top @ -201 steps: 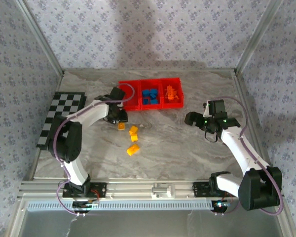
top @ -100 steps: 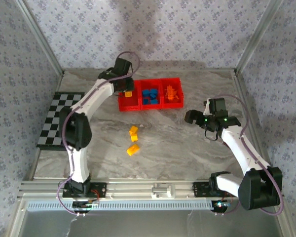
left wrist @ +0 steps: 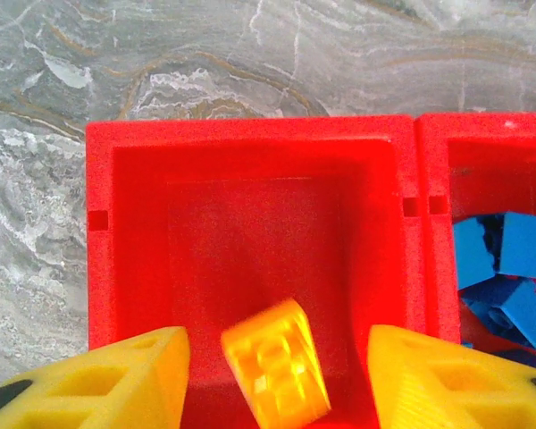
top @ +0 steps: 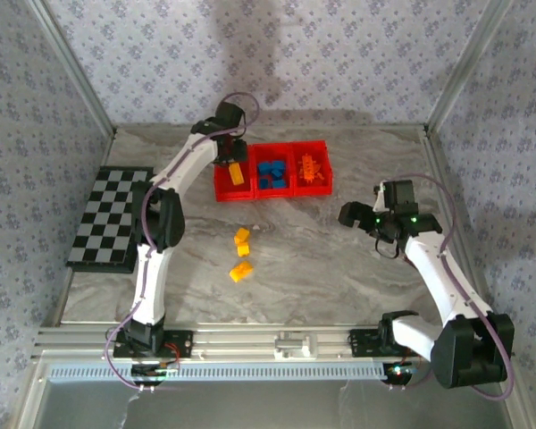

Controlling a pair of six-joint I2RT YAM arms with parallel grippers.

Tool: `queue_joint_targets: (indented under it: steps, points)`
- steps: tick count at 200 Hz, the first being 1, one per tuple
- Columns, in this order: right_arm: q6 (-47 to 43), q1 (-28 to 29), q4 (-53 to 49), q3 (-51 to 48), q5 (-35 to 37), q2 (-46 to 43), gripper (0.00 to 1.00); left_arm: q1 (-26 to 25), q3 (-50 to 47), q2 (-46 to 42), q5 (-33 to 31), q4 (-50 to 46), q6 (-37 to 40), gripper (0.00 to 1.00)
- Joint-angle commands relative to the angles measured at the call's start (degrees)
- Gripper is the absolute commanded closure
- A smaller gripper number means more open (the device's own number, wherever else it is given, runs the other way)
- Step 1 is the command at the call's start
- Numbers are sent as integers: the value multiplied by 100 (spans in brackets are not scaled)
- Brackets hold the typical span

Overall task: Sort the legos into containers by color
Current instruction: Place the lego in the container, then pick up the lego from the center of the table.

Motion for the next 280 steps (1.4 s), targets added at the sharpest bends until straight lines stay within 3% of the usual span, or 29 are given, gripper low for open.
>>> queue_joint_targets:
  steps: [1,36,72,91,122,155,180,210,280]
  points:
    - [-123,-66,-204,104,3,-78,3,15,112,-78,93,-51,190,37]
    - [-124,-93,-72,133,115,-51,2,15,-452,-647,170,100,340,16]
    - [-69,-88,-71,102,82,8,0,-35,-2237,-2044,293,718,185,3]
    - [-52,-78,119,107,48,67,0,-146,-3307,-2908,248,1141,117,0]
    - [-25,-46,214,143,-53,242,0,-438,-4600,-4038,143,1066,-126,0]
    - [61,71,384,172,-154,459,0,-1070,-5548,-4748,6,868,-325,1]
    - [104,225,454,206,-138,568,0,-1425,-5924,-4879,85,803,-206,2]
    - [125,385,481,233,-98,617,0,-1479,-6054,-4667,213,785,99,4]
    - [102,478,326,168,30,424,0,-1488,-5370,-3461,645,785,644,3]
